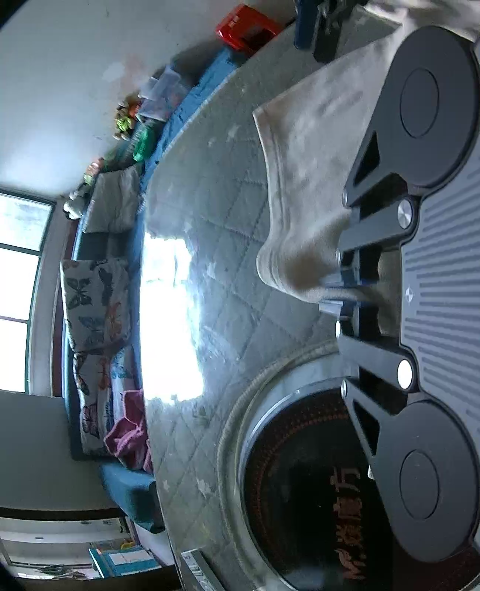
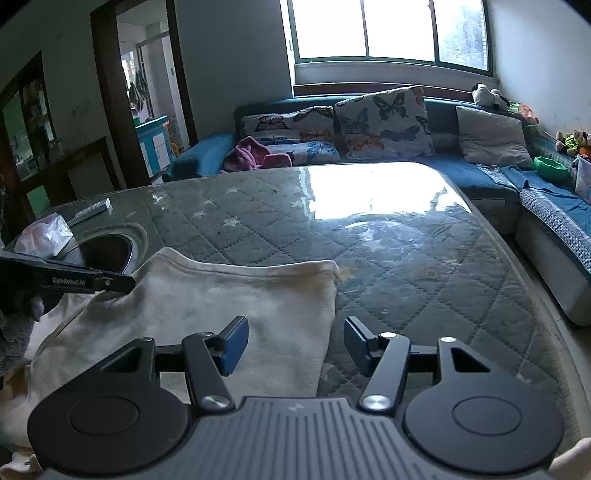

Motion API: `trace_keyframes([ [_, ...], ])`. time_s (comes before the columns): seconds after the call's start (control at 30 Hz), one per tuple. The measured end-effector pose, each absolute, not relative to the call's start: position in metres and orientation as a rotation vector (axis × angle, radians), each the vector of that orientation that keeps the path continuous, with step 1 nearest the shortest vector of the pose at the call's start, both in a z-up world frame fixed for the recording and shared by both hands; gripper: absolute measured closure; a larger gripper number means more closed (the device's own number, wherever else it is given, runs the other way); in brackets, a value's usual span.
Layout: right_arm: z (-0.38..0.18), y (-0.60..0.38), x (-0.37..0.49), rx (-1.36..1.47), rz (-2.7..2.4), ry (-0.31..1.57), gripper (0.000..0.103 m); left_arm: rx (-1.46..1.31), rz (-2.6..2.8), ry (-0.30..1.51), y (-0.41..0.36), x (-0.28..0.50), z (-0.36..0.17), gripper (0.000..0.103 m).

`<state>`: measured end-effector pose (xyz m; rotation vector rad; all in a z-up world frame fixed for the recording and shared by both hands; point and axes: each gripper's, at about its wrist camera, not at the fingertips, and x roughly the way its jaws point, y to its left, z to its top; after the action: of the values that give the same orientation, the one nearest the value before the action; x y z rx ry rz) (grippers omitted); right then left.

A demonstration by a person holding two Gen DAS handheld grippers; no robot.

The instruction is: Fold clothes

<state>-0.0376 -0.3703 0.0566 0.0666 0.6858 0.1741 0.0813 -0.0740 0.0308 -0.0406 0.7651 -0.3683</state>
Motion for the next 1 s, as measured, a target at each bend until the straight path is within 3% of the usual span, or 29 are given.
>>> trace_keyframes([
  [0.17,0.054,-0.369,-0.037,0.073,0.176,0.691,0.044,-0.055,-0.488,0.676,-0.088,0.051,0.05,0.098],
  [0.57,0.051,-0.373,-0.035,0.079,0.165,0.697,0.043,-0.016,-0.598,0.658,-0.106,0.021,0.059,0.091],
  [0.7,0.048,-0.376,-0.033,0.089,0.158,0.706,0.043,-0.006,-0.513,0.683,-0.102,0.035,0.052,0.057],
  [0.83,0.046,-0.376,-0.031,0.09,0.159,0.716,0.043,0.008,-0.528,0.716,-0.105,0.039,0.043,0.059],
  [0.9,0.044,-0.377,-0.029,0.086,0.155,0.724,0.043,0.022,-0.537,0.721,-0.108,0.038,0.038,0.087],
  [1.0,0.04,-0.377,-0.024,0.08,0.152,0.736,0.043,0.008,-0.522,0.714,-0.104,0.039,0.036,0.093],
])
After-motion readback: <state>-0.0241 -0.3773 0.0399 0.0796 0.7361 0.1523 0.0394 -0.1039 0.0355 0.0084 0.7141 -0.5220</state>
